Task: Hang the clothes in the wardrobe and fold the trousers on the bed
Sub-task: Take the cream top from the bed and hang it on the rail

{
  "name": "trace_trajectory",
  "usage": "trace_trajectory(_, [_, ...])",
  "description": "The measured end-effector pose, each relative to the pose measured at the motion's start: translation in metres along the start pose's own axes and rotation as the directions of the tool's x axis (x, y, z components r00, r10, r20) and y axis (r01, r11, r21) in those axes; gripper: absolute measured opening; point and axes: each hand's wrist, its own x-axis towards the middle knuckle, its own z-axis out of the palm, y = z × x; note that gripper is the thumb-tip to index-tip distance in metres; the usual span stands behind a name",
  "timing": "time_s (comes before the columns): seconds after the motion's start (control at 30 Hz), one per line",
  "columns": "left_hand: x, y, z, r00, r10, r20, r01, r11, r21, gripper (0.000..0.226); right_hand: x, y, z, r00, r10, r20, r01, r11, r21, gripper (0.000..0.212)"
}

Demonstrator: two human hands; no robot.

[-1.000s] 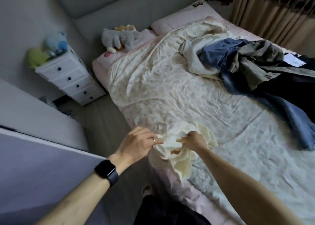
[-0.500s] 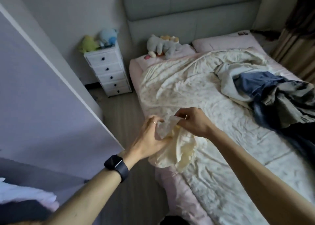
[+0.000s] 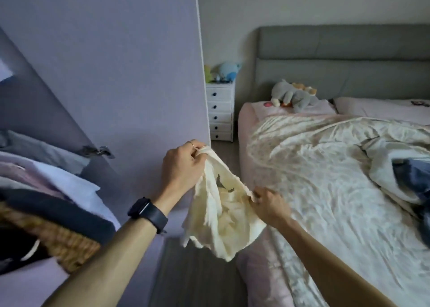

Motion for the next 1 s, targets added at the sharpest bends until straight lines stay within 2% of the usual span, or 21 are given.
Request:
trace_trajectory(0.07, [-0.003,-0.026,-0.028,0.994,-0.054,-0.090,0.058,0.998,0.037,0.018,0.011,-0.016,0.006,0.997,0.051,0.051,-0.055,0.996,0.067,0.024])
trace_trajectory(0.13, [-0.011,-0.060,-0.058,0.973,-0.134,-0.186,0.147,0.987,0.059,0.016,0.020,-0.041,-0.002,0.999,0.026,0.044,-0.030,0.995,0.093,0.024])
trace_trajectory(0.2, [-0.025,-0.098,-0.091,0.946,-0.214,-0.243,0.253,0.957,0.144,0.017,0.027,-0.076,-0.019,0.997,-0.074,-0.038,0.079,0.987,0.138,0.018])
trace_trajectory(0.27, [-0.042,-0.129,-0.118,0.933,-0.267,-0.241,0.330,0.903,0.276,0.018,0.033,-0.115,-0.038,0.972,-0.216,-0.098,0.230,0.958,0.170,0.010])
trace_trajectory(0.33, [-0.057,-0.152,-0.137,0.911,-0.347,-0.222,0.410,0.817,0.405,0.022,0.032,-0.164,-0.054,0.927,-0.356,-0.116,0.372,0.911,0.177,0.024])
trace_trajectory(0.4, [-0.064,-0.161,-0.147,0.914,-0.374,-0.157,0.404,0.811,0.423,0.032,0.026,-0.209,-0.064,0.871,-0.474,-0.132,0.491,0.850,0.188,0.031])
trace_trajectory(0.5, [-0.061,-0.145,-0.146,0.963,-0.232,0.140,0.190,0.946,0.262,0.070,0.013,-0.263,-0.067,0.795,-0.598,-0.102,0.605,0.771,0.197,0.036])
trace_trajectory(0.53, [-0.060,-0.137,-0.145,0.962,-0.193,0.190,0.149,0.963,0.224,0.072,0.008,-0.279,-0.067,0.768,-0.635,-0.087,0.638,0.746,0.191,0.036])
trace_trajectory(0.57, [-0.057,-0.131,-0.143,0.971,-0.156,0.181,0.120,0.973,0.197,0.063,0.002,-0.292,-0.067,0.740,-0.669,-0.074,0.670,0.720,0.181,0.036])
trace_trajectory(0.63, [-0.049,-0.124,-0.142,0.997,-0.072,-0.001,0.069,0.959,0.274,0.032,-0.002,-0.307,-0.064,0.685,-0.726,-0.066,0.727,0.673,0.135,0.031])
trace_trajectory(0.67, [-0.044,-0.122,-0.147,0.994,-0.032,-0.103,0.066,0.931,0.358,0.025,-0.002,-0.311,-0.062,0.666,-0.741,-0.084,0.746,0.661,0.084,0.026])
trace_trajectory(0.7, [-0.038,-0.123,-0.154,0.984,-0.017,-0.175,0.093,0.894,0.438,0.021,0.000,-0.310,-0.060,0.660,-0.743,-0.109,0.749,0.663,0.017,0.022])
trace_trajectory(0.77, [-0.030,-0.124,-0.173,0.965,-0.026,-0.260,0.150,0.869,0.471,0.015,0.008,-0.301,-0.056,0.684,-0.714,-0.147,0.706,0.699,-0.115,0.020])
trace_trajectory(0.83, [-0.025,-0.126,-0.189,0.965,0.043,-0.260,0.107,0.838,0.534,0.013,0.014,-0.290,-0.052,0.738,-0.661,-0.134,0.642,0.750,-0.163,0.020])
trace_trajectory(0.9, [-0.021,-0.128,-0.197,0.961,0.184,-0.205,0.003,0.738,0.675,0.016,0.016,-0.284,-0.051,0.775,-0.625,-0.097,0.612,0.779,-0.134,0.020])
trace_trajectory(1.0, [-0.018,-0.130,-0.204,0.957,0.259,-0.133,-0.049,0.595,0.802,0.021,0.015,-0.286,-0.059,0.763,-0.644,-0.066,0.626,0.760,-0.172,0.016])
